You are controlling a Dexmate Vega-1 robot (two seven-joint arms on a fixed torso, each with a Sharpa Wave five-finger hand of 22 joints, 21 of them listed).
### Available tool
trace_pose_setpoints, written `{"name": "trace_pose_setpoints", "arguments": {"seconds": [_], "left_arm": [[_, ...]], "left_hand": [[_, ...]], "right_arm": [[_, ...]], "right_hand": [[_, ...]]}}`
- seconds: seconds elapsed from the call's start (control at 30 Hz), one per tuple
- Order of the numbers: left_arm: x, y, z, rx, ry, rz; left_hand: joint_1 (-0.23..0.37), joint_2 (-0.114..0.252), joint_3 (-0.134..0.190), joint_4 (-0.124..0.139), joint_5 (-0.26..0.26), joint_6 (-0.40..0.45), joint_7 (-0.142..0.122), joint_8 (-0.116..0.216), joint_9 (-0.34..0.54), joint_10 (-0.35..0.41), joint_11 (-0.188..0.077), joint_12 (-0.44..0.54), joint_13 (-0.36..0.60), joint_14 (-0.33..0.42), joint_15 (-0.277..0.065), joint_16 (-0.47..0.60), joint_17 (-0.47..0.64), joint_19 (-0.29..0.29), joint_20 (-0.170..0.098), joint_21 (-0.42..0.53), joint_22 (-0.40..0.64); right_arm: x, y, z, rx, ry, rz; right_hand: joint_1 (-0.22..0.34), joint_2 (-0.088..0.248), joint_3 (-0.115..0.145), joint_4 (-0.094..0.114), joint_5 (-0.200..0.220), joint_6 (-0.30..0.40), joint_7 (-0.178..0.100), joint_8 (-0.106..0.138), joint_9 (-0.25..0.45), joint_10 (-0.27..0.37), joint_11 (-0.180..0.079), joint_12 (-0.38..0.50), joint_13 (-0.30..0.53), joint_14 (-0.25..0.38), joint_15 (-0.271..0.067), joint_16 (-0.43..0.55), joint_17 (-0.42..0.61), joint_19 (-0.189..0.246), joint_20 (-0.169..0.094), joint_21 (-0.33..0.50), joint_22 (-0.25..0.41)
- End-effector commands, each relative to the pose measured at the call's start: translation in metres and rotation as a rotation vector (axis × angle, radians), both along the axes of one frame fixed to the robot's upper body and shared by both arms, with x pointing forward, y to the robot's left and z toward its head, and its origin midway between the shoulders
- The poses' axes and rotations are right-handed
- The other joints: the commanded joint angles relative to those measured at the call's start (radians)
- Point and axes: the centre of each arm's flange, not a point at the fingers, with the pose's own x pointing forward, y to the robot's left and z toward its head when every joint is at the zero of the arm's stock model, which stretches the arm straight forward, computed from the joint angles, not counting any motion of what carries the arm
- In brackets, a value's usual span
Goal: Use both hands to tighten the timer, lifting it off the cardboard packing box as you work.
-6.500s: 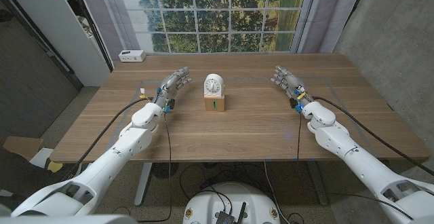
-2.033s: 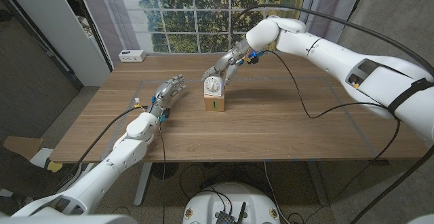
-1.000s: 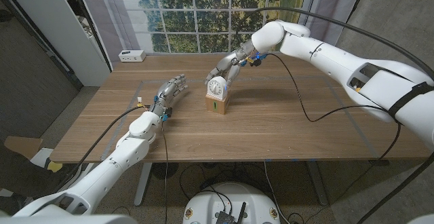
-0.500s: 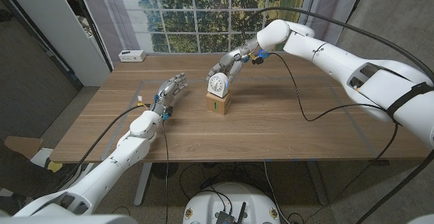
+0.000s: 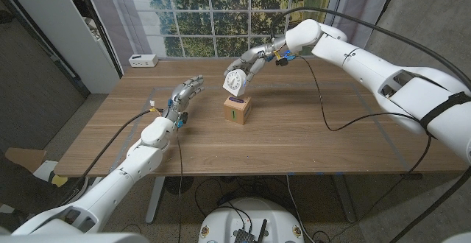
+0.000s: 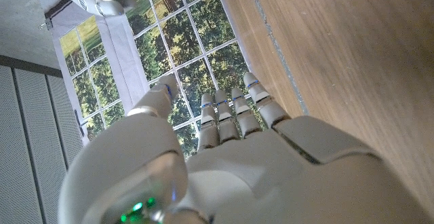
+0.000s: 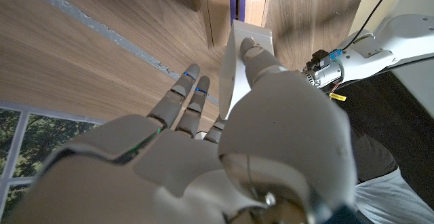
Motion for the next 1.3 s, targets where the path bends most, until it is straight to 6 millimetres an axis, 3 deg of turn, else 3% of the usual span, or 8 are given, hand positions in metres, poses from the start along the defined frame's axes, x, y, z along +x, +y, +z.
{"name": "trace_pose_setpoints", "arguments": {"seconds": [0.03,0.5,0.67,0.83,1.17,1.3], "left_arm": [[-0.022,-0.008,0.023,0.116,-0.104,0.083],[-0.044,-0.019,0.043,0.189,-0.243,0.167],[-0.046,-0.023,0.05,0.218,-0.278,0.188],[-0.048,-0.03,0.057,0.262,-0.326,0.211],[-0.047,-0.038,0.068,0.323,-0.379,0.244],[-0.046,-0.042,0.07,0.347,-0.399,0.263]], "left_hand": [[0.025,-0.039,-0.01,-0.014,0.002,0.019,-0.025,0.009,0.006,0.001,-0.019,0.005,0.003,-0.006,-0.012,-0.001,0.003,-0.012,0.002,-0.009,0.002],[0.103,-0.094,-0.046,-0.007,0.021,0.105,-0.075,0.039,0.018,0.016,-0.037,0.017,0.01,-0.015,-0.033,0.003,0.006,-0.03,0.002,-0.012,0.002],[0.14,-0.102,-0.062,-0.002,0.029,0.157,-0.121,0.054,0.022,0.019,-0.04,0.022,0.015,-0.018,-0.04,0.004,0.007,-0.037,-0.003,-0.013,0.003],[0.175,-0.108,-0.075,0.0,0.038,0.207,-0.14,0.071,0.028,0.029,-0.048,0.029,0.02,-0.021,-0.047,0.005,0.007,-0.044,-0.001,-0.013,0.003],[0.235,-0.103,-0.096,0.005,0.052,0.294,-0.165,0.101,0.043,0.04,-0.055,0.038,0.028,-0.014,-0.07,0.009,0.008,-0.048,-0.004,-0.01,0.004],[0.259,-0.096,-0.099,0.004,0.056,0.307,-0.162,0.106,0.048,0.043,-0.057,0.041,0.031,-0.012,-0.073,0.009,0.008,-0.046,-0.006,-0.008,0.004]], "right_arm": [[-0.003,-0.009,0.004,0.12,-0.009,-0.056],[-0.012,-0.008,-0.003,0.179,-0.023,-0.156],[-0.014,-0.006,-0.005,0.191,-0.016,-0.188],[-0.012,-0.006,-0.007,0.212,0.015,-0.2],[-0.011,-0.003,-0.007,0.257,0.085,-0.169],[-0.008,-0.002,-0.006,0.284,0.143,-0.148]], "right_hand": [[-0.011,0.0,-0.003,-0.002,0.004,0.009,-0.007,0.005,0.005,0.022,0.036,0.006,0.038,0.014,-0.182,0.009,0.005,0.014,0.001,0.009,0.004],[-0.025,-0.009,-0.01,0.0,0.0,0.024,-0.006,0.009,0.011,0.057,0.08,0.026,0.055,0.044,-0.174,0.015,0.006,0.026,0.009,0.008,0.003],[-0.045,-0.018,-0.023,0.006,-0.006,0.024,-0.005,0.007,0.014,0.072,0.097,0.036,0.064,0.053,-0.156,0.021,0.009,0.029,0.015,0.006,0.002],[-0.051,-0.02,-0.029,0.007,-0.01,0.022,-0.004,0.005,0.016,0.083,0.105,0.043,0.07,0.059,-0.151,0.025,0.013,0.036,0.016,0.007,0.002],[-0.054,-0.024,-0.038,0.002,-0.019,0.027,0.005,0.005,0.021,0.094,0.118,0.053,0.082,0.063,-0.146,0.032,0.019,0.041,0.017,0.005,0.002],[-0.057,-0.023,-0.041,0.003,-0.021,0.028,0.009,0.005,0.022,0.099,0.126,0.057,0.085,0.071,-0.14,0.037,0.021,0.042,0.017,0.004,0.002]]}}
